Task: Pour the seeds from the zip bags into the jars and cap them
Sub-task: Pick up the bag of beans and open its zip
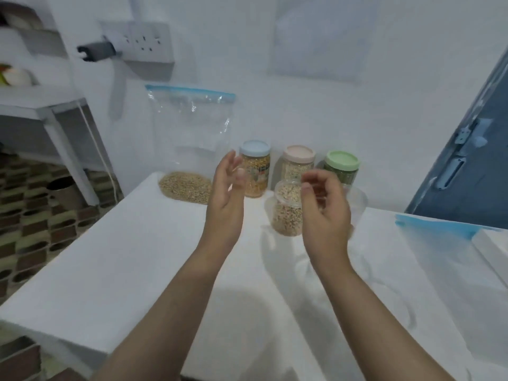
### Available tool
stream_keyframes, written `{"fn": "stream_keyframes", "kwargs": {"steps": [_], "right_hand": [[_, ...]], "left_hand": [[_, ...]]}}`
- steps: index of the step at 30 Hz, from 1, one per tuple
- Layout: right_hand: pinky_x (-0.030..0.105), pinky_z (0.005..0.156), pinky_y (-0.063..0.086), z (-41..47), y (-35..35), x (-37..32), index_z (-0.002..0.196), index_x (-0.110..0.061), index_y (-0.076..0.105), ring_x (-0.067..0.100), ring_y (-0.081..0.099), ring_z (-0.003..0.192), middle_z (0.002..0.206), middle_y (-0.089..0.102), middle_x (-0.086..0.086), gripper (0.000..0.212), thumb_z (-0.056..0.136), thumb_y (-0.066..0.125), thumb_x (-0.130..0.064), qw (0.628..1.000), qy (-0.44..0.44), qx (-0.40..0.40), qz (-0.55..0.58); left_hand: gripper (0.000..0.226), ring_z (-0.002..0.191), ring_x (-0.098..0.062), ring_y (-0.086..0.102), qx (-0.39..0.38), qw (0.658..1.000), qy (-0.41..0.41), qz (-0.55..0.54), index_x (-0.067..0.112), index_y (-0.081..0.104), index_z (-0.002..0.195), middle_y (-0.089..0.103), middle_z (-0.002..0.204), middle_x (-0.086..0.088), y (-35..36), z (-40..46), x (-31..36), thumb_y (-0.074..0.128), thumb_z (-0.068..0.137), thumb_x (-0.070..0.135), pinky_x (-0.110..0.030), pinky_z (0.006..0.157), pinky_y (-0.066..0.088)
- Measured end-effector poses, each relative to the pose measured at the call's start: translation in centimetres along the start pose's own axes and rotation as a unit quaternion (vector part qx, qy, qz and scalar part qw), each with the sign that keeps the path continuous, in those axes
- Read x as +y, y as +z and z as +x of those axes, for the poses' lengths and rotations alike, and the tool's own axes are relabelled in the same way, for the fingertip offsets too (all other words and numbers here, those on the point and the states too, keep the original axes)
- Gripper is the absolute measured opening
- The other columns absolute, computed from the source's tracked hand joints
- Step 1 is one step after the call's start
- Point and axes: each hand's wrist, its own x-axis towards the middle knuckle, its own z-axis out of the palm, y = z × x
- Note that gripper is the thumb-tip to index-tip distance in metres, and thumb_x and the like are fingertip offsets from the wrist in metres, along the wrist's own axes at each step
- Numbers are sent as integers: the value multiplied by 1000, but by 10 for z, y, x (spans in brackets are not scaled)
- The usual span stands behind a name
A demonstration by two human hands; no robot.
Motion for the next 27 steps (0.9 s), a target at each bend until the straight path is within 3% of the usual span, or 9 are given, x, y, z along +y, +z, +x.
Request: {"fn": "stream_keyframes", "kwargs": {"steps": [5, 7, 10, 13, 18, 20, 23, 25, 27], "right_hand": [[10, 71, 41, 50, 123, 11, 102, -19, 57, -6, 50, 75, 98, 59, -6, 13, 99, 51, -7, 998, 10, 18, 57], [10, 69, 39, 69, 171, 26, 105, -20, 54, -6, 48, 72, 102, 57, -3, 12, 100, 50, -9, 999, 22, 28, 39], [24, 85, 42, 94, 233, 61, 117, -18, 50, 4, 52, 95, 115, 52, 1, 15, 102, 47, -17, 998, 59, 34, 5], [40, 110, 36, 109, 274, 93, 141, -11, 41, 25, 44, 129, 140, 44, 9, 42, 103, 46, -27, 987, 148, 45, -52], [39, 121, 19, 118, 300, 118, 158, -9, 16, 27, 21, 150, 163, 21, 10, 64, 105, 45, -31, 969, 214, 44, -112], [35, 118, 26, 118, 302, 123, 159, -12, 13, 24, 33, 144, 159, 29, 8, 67, 104, 48, -26, 971, 210, 34, -107], [32, 103, 40, 119, 303, 130, 157, -14, 20, 15, 50, 109, 114, 54, -3, 65, 99, 52, -11, 976, 185, 41, -106], [35, 96, 45, 120, 304, 134, 151, -12, 33, 16, 53, 96, 91, 50, -11, 55, 99, 51, -9, 975, 185, 51, -110], [33, 89, 45, 116, 305, 135, 134, -10, 53, 16, 55, 93, 88, 53, -11, 33, 102, 51, -13, 977, 183, 58, -94]], "left_hand": [[39, 128, 5, 45, 85, 994, 40, 51, 27, 41, 144, 50, 139, 12, -74, 88, -9, 42, 105, 34, 0, 95, 33], [39, 130, -1, 43, 106, 989, 46, 92, 26, 41, 144, 47, 141, 9, -107, 126, -25, 42, 106, 34, -11, 105, 33], [44, 137, -12, 38, 124, 982, 11, 144, 21, 37, 148, 40, 147, 3, -149, 177, -59, 40, 106, 35, -29, 116, 28], [57, 146, -22, 26, 108, 974, -71, 187, 15, 25, 155, 29, 158, -5, -179, 218, -91, 38, 105, 41, -34, 119, 20], [75, 150, -26, 23, 22, 966, -207, 156, 17, 3, 159, 18, 165, -7, -207, 257, -131, 42, 102, 49, -39, 120, 20], [72, 143, -24, 35, -13, 966, -211, 152, 18, 6, 159, 36, 157, -3, -213, 264, -141, 45, 103, 43, -34, 114, 27], [55, 123, -16, 52, 0, 974, -175, 146, 17, 31, 152, 61, 126, 4, -218, 270, -153, 52, 102, 24, -24, 101, 34], [38, 118, -17, 58, 32, 979, -161, 117, 18, 51, 137, 67, 118, 1, -220, 272, -158, 55, 99, 17, -25, 102, 40], [20, 112, -20, 62, 56, 985, -139, 89, 18, 61, 117, 68, 112, -5, -221, 268, -161, 58, 98, 16, -28, 102, 45]]}}
